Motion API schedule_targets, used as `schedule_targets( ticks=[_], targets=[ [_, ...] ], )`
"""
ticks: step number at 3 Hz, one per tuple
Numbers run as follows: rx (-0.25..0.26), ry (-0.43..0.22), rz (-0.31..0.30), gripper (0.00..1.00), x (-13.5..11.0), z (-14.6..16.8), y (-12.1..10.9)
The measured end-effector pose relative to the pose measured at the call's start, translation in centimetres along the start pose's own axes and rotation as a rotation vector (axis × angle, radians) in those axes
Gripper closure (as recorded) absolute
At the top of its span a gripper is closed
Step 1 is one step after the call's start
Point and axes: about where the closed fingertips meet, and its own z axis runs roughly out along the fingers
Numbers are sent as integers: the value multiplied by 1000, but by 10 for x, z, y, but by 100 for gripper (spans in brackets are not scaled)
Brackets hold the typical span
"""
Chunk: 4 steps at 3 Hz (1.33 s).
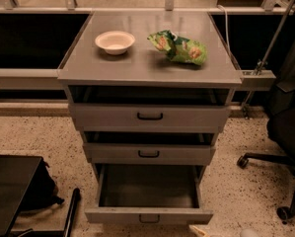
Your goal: Close bottom drawer
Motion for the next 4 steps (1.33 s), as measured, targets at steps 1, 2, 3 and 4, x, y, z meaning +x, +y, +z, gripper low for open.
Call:
schedule_targets(
  ticks=[1,2,3,4],
  targets=[
    [227,46,-183,0,-28,-57,-48],
    [358,121,-237,0,-44,-112,-70],
    [357,121,-236,0,-44,-111,-70],
    [323,99,-241,0,-46,-102,-62]
  ],
)
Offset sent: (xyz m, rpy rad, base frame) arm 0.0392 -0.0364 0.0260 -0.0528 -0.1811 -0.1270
